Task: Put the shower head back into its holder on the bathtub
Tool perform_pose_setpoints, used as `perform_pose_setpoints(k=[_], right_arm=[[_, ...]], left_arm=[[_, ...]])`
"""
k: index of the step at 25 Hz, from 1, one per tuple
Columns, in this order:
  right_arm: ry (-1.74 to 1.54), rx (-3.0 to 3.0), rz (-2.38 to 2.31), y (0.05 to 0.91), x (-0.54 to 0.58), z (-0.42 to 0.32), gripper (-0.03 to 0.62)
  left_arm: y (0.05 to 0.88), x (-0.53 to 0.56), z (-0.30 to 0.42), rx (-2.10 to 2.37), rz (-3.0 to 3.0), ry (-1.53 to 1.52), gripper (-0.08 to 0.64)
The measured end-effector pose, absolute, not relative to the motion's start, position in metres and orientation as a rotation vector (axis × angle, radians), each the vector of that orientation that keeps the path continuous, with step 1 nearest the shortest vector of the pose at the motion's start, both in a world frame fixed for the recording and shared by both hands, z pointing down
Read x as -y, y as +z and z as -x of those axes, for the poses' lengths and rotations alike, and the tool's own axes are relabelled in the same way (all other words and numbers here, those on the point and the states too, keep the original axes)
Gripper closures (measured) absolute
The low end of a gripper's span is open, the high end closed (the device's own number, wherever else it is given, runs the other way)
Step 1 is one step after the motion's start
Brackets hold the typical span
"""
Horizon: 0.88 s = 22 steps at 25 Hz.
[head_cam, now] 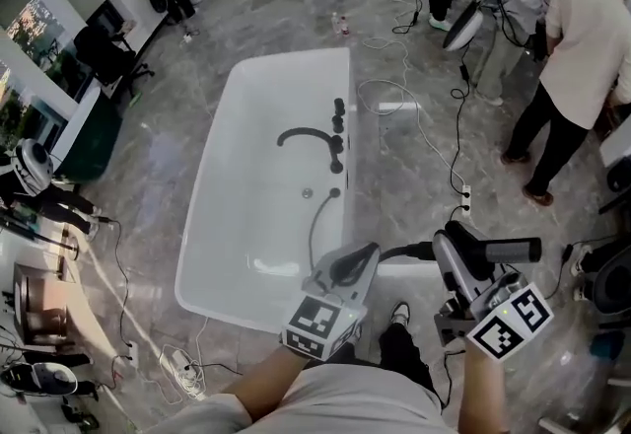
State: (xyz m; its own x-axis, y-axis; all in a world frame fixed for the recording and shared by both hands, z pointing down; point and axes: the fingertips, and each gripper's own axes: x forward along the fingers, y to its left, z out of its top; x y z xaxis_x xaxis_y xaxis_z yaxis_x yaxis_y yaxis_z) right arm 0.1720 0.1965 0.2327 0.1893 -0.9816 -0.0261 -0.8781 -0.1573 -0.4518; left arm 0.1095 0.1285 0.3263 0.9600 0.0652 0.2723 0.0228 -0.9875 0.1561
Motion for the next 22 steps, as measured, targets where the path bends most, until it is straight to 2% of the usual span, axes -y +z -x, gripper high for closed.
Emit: perform_pose_setpoints(k=[9, 22], right_arm=[[-0.447, -1.934, 1.921, 0.226, -0.181, -0.231, 0.477], [-0.554, -1.968, 1.782, 0.245, -0.141, -0.253, 0.477]], left_arm=[[0.339, -0.113, -0.144, 0.240, -2.930, 0.399, 0.555], [0.388, -0.076, -0.122, 0.448, -2.878, 0.397, 0.555]])
